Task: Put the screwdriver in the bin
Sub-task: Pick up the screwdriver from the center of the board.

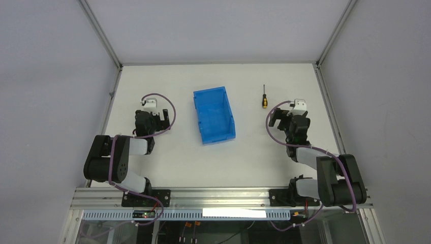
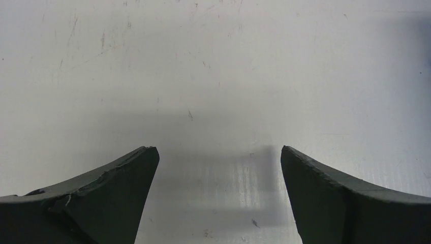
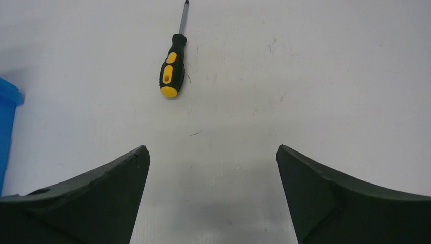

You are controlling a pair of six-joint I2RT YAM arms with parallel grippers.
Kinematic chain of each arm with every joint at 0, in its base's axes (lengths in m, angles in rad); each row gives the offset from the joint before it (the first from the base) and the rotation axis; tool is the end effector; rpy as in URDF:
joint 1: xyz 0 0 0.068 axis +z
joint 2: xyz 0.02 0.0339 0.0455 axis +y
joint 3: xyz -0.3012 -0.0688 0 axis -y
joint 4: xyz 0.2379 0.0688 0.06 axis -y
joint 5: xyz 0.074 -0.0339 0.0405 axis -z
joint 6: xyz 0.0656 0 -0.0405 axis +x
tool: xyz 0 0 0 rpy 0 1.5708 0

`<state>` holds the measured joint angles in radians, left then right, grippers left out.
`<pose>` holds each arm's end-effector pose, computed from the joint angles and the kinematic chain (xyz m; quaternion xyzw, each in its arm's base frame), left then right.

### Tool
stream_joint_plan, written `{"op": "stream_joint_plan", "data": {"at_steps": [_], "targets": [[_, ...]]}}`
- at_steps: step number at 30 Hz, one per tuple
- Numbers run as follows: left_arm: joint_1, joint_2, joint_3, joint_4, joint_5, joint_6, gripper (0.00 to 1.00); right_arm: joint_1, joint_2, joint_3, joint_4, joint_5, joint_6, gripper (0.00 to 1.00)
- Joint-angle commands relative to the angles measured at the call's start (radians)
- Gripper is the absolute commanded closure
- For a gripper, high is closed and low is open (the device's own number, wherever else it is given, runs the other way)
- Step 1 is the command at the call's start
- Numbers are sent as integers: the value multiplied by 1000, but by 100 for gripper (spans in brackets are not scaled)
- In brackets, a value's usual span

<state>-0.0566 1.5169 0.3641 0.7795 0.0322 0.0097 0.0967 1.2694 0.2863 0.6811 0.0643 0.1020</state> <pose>0.2846 -0.0182 0.1703 0.0364 0.8252 -0.0265 0.5631 0.2448 0.0195 0.1949 0.0212 0.8050 0.0330 0.5920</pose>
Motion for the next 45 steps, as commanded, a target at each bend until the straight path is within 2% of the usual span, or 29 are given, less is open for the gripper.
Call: {"op": "stream_joint_plan", "data": {"at_steps": [1, 10, 18, 22, 27, 33, 40, 45], "targets": [[13, -10, 18, 27, -1, -7, 0, 6, -5, 26, 28, -14, -13, 1], [12, -9, 18, 27, 0, -7, 0, 6, -18, 19, 26, -42, -20, 1], [13, -10, 18, 27, 0, -7, 0, 6, 15, 71, -48, -88, -31, 1], [12, -9, 18, 28, -1, -7, 0, 6, -31, 60, -39, -75, -31, 1], [13, -10, 18, 28, 0, -8, 0, 6, -140, 173, -279, -72, -21, 1], [14, -10, 18, 27, 0, -7, 0, 6, -238, 388, -588, -72, -21, 1], [14, -10, 18, 27, 1, -7, 0, 6, -250, 654, -883, -73, -32, 1], [15, -10, 18, 28, 1, -7, 0, 6, -237, 816, -1002, -79, -48, 1]]}}
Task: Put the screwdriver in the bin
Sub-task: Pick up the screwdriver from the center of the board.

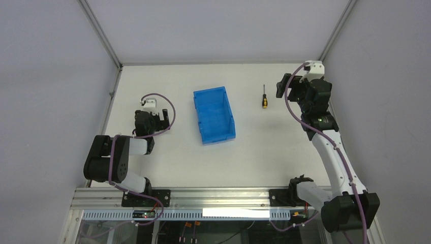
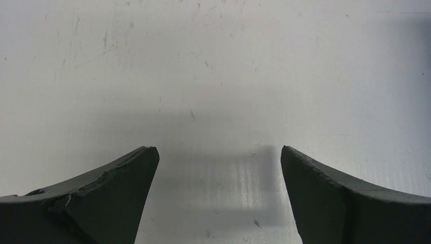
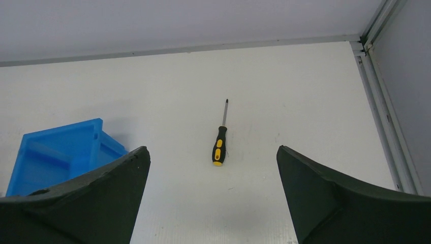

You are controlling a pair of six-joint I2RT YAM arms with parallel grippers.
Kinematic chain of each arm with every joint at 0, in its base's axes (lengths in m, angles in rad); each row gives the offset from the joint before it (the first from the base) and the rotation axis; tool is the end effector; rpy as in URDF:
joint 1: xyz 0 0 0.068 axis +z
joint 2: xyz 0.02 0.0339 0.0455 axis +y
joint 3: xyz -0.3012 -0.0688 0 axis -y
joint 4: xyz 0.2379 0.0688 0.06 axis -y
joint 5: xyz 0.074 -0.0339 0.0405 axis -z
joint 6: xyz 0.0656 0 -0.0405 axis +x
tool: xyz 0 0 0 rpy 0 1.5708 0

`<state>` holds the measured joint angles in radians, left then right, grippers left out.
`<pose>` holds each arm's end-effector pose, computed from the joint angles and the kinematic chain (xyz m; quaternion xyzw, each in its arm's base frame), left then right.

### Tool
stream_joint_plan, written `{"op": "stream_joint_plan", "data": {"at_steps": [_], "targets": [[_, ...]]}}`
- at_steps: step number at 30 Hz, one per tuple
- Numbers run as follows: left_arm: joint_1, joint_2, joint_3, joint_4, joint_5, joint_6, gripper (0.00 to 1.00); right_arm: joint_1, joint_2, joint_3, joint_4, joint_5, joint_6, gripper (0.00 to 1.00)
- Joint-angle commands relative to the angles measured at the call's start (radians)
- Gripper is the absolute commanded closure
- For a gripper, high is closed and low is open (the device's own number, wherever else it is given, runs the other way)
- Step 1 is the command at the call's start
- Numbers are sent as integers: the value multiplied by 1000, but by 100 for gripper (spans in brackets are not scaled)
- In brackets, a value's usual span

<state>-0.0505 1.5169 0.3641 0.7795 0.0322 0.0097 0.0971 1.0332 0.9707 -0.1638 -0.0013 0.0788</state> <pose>0.2847 -0.0165 0.1703 0.0339 0.8253 -0.0248 0.5631 0.2418 0.0236 0.3859 -0.0076 0.7824 0.0552 0.6203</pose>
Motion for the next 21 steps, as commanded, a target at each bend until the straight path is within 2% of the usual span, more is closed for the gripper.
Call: {"op": "stream_joint_plan", "data": {"at_steps": [1, 8, 17, 21], "targets": [[9, -10, 18, 28, 1, -7, 0, 5, 3, 162, -178, -15, -30, 1], [9, -10, 18, 27, 3, -7, 0, 5, 52, 370, -316, -38, -54, 1], [17, -10, 16, 31, 16, -7, 0, 6, 104, 467, -375, -57, -60, 1], [18, -9, 16, 31, 21, -7, 0, 6, 179, 506, -407, -75, -44, 1]]}}
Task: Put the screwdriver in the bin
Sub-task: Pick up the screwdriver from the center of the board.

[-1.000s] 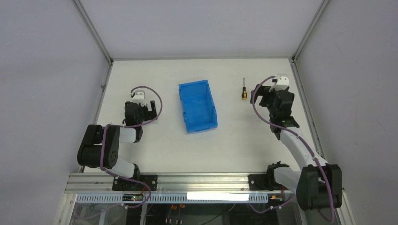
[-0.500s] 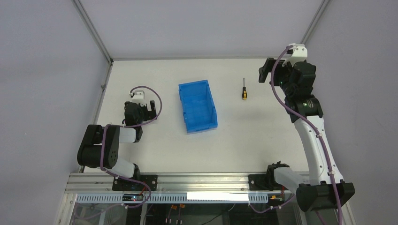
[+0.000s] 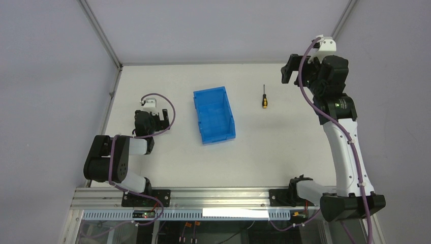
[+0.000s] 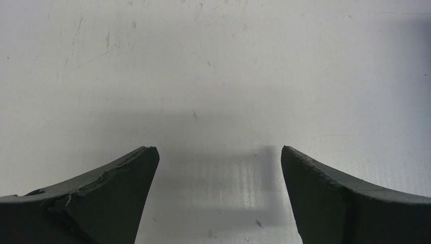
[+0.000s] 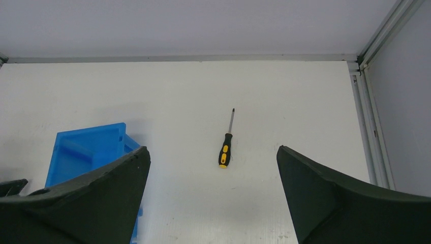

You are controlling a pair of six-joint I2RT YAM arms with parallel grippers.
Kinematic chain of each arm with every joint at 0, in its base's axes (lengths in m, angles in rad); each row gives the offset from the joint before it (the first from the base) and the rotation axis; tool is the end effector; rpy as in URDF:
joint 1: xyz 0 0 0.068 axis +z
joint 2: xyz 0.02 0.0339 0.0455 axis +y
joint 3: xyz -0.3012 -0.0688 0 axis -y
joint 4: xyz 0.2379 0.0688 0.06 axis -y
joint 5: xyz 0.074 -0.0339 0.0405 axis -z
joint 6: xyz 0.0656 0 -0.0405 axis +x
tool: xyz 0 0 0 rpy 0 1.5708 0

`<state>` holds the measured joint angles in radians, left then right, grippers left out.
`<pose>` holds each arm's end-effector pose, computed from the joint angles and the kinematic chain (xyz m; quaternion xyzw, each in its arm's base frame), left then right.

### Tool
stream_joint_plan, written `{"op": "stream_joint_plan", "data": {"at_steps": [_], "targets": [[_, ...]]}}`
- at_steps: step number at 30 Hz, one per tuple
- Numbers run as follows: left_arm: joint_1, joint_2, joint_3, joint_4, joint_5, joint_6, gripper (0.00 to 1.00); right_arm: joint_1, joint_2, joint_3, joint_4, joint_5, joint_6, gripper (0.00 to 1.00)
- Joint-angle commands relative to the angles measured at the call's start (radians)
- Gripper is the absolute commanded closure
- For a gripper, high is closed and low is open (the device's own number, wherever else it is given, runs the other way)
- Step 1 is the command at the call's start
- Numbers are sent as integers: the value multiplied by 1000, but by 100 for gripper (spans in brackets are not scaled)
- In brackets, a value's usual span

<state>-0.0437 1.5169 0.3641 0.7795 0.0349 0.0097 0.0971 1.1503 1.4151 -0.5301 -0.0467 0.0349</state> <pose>0.2848 -0.0147 0.1703 0.0319 0.8254 -0.0240 0.5632 0.2441 0.0269 0.4720 -0.0389 0.7934 0.0586 0.6047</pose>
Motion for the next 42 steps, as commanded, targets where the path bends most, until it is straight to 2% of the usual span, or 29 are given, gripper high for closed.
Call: {"op": "stream_joint_plan", "data": {"at_steps": [1, 16, 24, 32, 42], "targets": [[12, -9, 16, 31, 18, -7, 0, 6, 86, 69, -44, -37, 7, 1], [13, -9, 16, 31, 22, -7, 0, 6, 489, 27, 71, -57, 72, 1], [15, -9, 16, 32, 21, -8, 0, 6, 661, -4, 104, -46, 55, 1], [15, -9, 16, 32, 23, -7, 0, 7, 787, -10, 116, -22, 50, 2], [15, -10, 16, 31, 23, -8, 0, 23, 854, -6, 114, 84, 46, 13]]}}
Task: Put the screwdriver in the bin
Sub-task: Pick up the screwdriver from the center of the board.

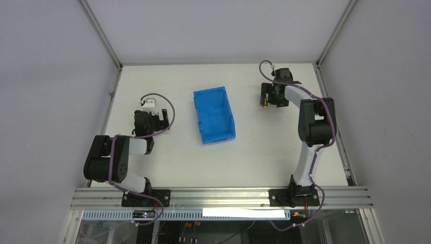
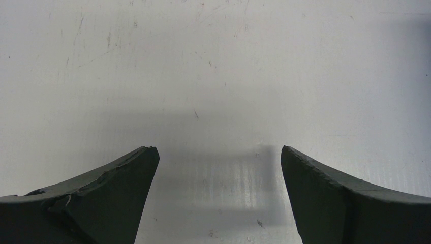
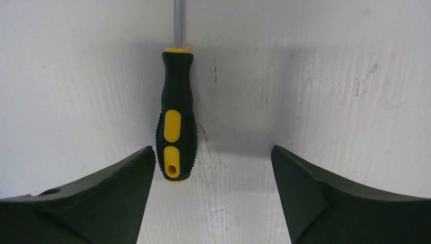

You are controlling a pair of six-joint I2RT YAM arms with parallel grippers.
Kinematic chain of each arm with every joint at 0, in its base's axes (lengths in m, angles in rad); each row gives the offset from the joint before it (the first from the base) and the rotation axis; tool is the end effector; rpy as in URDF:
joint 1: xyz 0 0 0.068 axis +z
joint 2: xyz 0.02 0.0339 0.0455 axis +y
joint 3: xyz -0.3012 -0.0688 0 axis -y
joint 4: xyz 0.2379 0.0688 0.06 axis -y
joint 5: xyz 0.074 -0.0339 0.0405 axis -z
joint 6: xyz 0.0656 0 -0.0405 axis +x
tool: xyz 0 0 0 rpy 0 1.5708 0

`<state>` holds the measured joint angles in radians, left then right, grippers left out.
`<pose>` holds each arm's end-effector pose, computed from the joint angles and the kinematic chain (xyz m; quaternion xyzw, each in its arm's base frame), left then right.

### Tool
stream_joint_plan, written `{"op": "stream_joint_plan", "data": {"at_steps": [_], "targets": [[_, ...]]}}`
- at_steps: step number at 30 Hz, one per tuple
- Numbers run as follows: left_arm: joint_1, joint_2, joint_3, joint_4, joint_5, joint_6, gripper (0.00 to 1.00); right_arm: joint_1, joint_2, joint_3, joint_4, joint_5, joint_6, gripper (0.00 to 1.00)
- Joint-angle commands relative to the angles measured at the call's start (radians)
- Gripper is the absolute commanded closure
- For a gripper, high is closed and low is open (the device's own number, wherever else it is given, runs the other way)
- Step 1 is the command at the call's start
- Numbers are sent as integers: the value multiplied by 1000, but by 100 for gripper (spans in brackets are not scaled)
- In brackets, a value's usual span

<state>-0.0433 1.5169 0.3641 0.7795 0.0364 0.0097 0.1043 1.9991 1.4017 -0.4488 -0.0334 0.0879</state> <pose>0.2848 -0.0147 0.1703 0.0321 0.8253 -0.0245 0.5632 0.4428 0.0486 0.1825 -0.0122 0.9656 0.0409 0.2565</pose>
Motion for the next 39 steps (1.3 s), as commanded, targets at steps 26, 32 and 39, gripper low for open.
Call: {"op": "stream_joint_plan", "data": {"at_steps": [26, 32, 39], "targets": [[15, -10, 16, 30, 22, -7, 0, 58, 42, 94, -25, 108, -51, 75], [14, -9, 16, 30, 21, -8, 0, 62, -39, 100, -52, 102, -51, 83], [14, -11, 16, 30, 23, -7, 0, 63, -186, 126, -120, 96, -44, 84]]}}
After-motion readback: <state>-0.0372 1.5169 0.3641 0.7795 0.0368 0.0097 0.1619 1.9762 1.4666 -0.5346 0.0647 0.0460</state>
